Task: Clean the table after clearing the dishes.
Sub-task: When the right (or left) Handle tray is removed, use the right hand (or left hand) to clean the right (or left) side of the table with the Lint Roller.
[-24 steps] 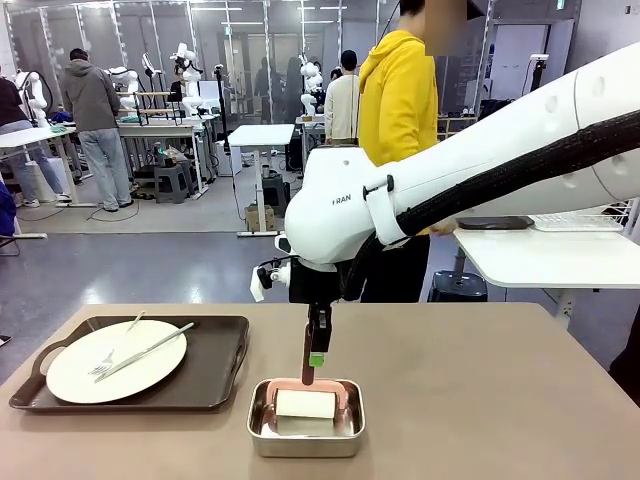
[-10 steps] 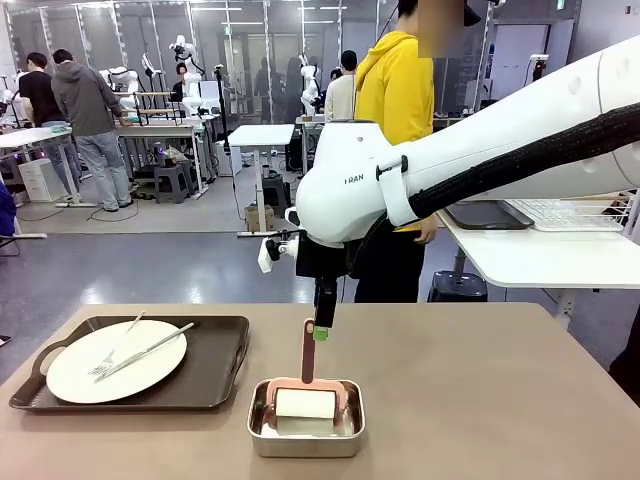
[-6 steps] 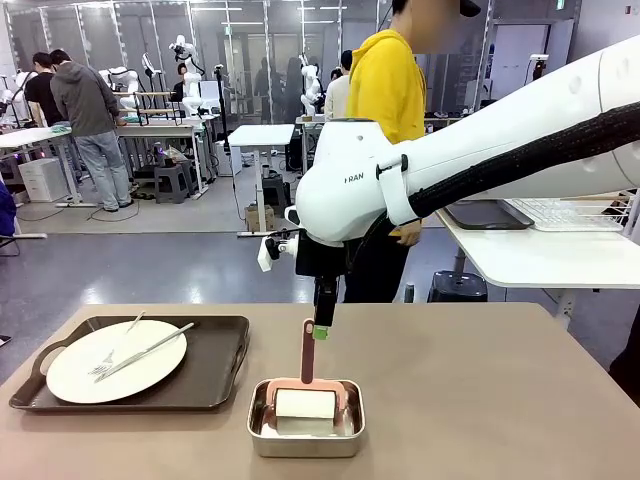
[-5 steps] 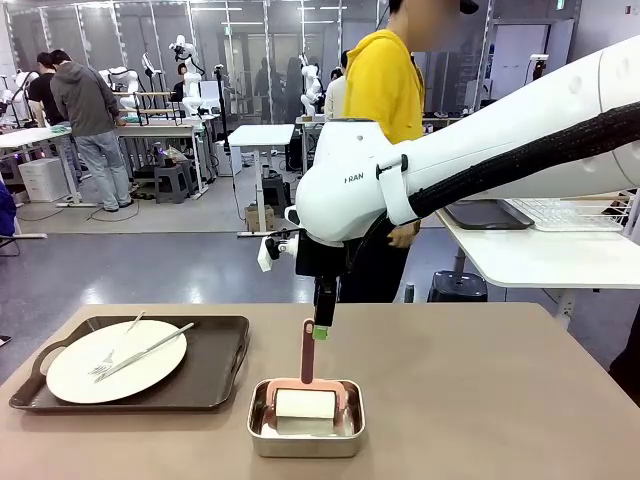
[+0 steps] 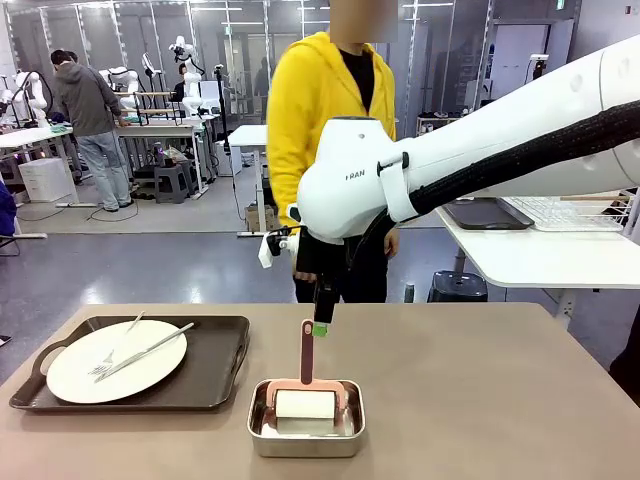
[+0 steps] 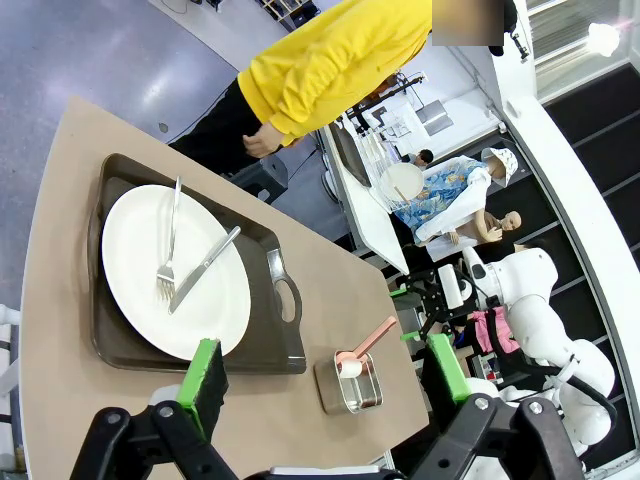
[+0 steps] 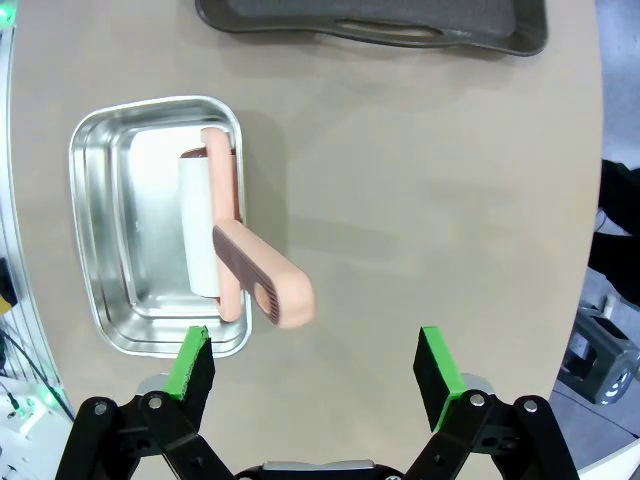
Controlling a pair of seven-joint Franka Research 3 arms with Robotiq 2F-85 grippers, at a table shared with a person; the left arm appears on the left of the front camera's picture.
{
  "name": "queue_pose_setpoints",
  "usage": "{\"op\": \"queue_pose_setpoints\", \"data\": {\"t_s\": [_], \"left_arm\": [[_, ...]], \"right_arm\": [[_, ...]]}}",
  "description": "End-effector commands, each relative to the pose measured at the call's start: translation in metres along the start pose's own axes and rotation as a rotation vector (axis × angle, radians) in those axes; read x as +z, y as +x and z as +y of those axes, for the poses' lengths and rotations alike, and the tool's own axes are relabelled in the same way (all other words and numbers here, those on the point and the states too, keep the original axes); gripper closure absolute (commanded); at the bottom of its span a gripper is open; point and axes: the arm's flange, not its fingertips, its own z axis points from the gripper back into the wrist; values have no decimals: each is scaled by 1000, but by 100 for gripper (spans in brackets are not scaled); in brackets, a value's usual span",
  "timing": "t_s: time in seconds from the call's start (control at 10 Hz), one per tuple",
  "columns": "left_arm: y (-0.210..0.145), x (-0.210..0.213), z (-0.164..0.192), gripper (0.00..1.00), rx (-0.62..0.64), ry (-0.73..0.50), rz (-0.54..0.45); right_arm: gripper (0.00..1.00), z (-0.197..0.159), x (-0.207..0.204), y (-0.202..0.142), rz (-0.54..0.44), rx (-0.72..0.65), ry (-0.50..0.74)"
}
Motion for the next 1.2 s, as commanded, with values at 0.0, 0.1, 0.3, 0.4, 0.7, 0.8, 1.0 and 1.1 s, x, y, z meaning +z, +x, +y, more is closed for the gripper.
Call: {"op": "queue_pose_setpoints", "data": {"t_s": [0.0, 0.1, 0.3, 0.4, 0.7, 0.8, 1.0, 1.1], "left_arm": [[0, 2, -1, 0, -9, -5, -6], [0, 2, -1, 0, -9, -5, -6], [0, 2, -1, 0, -9, -5, -6], [0, 2, -1, 0, -9, -5, -6], [0, 2, -1, 0, -9, -5, -6], [0, 2, -1, 0, -9, -5, -6], [0, 2, -1, 0, -9, -5, -6], [0, 2, -1, 0, -9, -5, -6]], "right_arm": [[0, -13, 40, -23, -99, -218, 44], [0, -17, 63, -58, -194, -392, 137], [0, -13, 81, -134, -453, -661, 314], [0, -5, 87, -172, -564, -789, 413], [0, 19, 104, -296, -932, -1066, 613], [0, 30, 104, -340, -1022, -1136, 665], [0, 63, 106, -436, -1185, -1280, 712], [0, 82, 107, -487, -1199, -1391, 678]]}}
